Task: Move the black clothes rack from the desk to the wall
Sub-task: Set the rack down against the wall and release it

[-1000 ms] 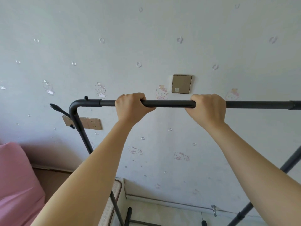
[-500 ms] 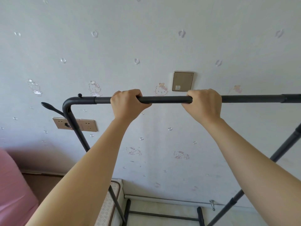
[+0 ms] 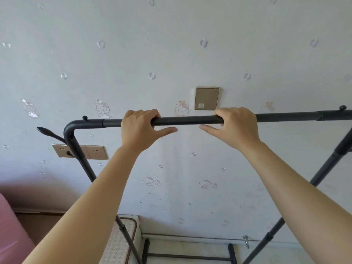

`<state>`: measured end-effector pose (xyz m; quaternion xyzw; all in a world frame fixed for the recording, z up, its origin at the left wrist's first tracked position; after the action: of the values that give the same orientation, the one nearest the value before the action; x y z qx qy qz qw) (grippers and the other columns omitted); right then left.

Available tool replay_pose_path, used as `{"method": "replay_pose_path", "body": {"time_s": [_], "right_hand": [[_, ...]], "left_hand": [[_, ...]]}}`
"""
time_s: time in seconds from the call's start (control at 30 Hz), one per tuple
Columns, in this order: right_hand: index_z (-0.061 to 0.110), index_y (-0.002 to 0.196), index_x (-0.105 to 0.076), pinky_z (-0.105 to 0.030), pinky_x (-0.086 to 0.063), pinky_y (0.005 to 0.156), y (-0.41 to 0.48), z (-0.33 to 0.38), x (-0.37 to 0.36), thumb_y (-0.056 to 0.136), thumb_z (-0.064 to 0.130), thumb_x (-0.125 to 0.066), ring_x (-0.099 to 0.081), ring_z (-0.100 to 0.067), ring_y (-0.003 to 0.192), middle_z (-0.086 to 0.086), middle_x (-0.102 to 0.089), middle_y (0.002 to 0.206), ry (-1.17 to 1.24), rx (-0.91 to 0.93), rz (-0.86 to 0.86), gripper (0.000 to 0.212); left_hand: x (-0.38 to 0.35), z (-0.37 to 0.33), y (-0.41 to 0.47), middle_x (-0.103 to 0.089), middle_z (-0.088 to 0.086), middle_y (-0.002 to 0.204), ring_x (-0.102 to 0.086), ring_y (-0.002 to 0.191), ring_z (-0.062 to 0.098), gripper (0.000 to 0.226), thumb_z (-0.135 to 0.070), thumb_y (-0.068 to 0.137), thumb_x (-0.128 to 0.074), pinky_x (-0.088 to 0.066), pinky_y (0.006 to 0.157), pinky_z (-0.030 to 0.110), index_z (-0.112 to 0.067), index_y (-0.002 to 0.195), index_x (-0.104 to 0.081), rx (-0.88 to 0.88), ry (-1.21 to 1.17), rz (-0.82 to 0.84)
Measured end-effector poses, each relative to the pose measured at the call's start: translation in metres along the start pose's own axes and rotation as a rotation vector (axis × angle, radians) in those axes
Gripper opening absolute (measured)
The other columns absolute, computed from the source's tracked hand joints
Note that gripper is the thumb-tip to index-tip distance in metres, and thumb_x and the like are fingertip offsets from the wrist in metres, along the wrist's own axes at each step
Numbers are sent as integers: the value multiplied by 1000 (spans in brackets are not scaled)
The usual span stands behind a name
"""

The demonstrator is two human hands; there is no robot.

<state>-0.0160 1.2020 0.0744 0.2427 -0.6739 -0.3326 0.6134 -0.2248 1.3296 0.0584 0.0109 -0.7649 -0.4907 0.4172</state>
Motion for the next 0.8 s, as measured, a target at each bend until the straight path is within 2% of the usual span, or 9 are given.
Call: {"method": "replay_pose_path", "body": {"time_s": [0.03,0.1,0.2,0.33,0.43,0.7,0.8], "right_hand": [[19,59,-41,-29,-30,54,-3,-6,2,76,66,-61,-40,-22,45,6,-42,44,-8,-15,-9,54],[20,64,-49,-34,-34,69,-10,-20,5,79,74,-50,-46,-21,56,6,-49,52,-36,-57,-30,56],[25,79,-61,-37,-25,86,-23,-42,10,82,72,-44,-49,-18,76,9,-54,66,-38,-145,-59,50],[29,83,-63,-31,-14,81,-30,-61,14,81,66,-54,-42,-12,86,11,-56,71,98,-236,-52,38],[28,81,-65,-33,-15,81,-31,-64,16,80,63,-59,-42,-12,87,12,-60,73,101,-271,-112,36],[26,78,-66,-27,-11,76,-19,-42,4,78,60,-62,-46,-15,82,12,-61,72,151,-252,-172,34],[27,79,-67,-28,-11,77,-16,-43,0,79,63,-59,-47,-15,84,12,-63,73,155,-236,-165,36]], "left_hand": [[-1,-1,-1,-53,-9,56,-48,59,17,52,-74,73,-55,-34,78,30,-22,74,-56,-30,-9,18],[-4,-5,-5,-58,-11,72,-52,76,18,46,-70,83,-43,-28,91,36,-27,88,-60,-38,11,39],[-11,-16,-12,-55,-8,84,-47,92,20,35,-57,91,-43,-15,104,47,-28,97,-60,46,-12,49],[-19,-24,-4,-52,-11,82,-39,96,17,26,-52,90,-51,-8,106,46,-28,94,-61,92,-166,95],[-25,-24,10,-52,-12,79,-38,98,14,23,-52,88,-55,-7,106,43,-30,91,-61,108,-249,152],[-21,3,15,-60,-9,84,-38,100,12,20,-53,86,-58,-9,106,44,-33,87,-62,133,-242,140],[-19,6,13,-61,-10,84,-37,99,10,20,-53,85,-59,-8,104,41,-33,87,-62,106,-224,119]]}}
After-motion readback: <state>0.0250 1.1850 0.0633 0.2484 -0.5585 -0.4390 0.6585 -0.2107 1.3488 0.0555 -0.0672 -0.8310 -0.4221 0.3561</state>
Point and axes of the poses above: each hand's wrist, its own y-axis towards the middle knuckle, its own x-axis out of the back of the hand, z = x × y, the point moved 5 cm from there along y, towards the middle knuckle
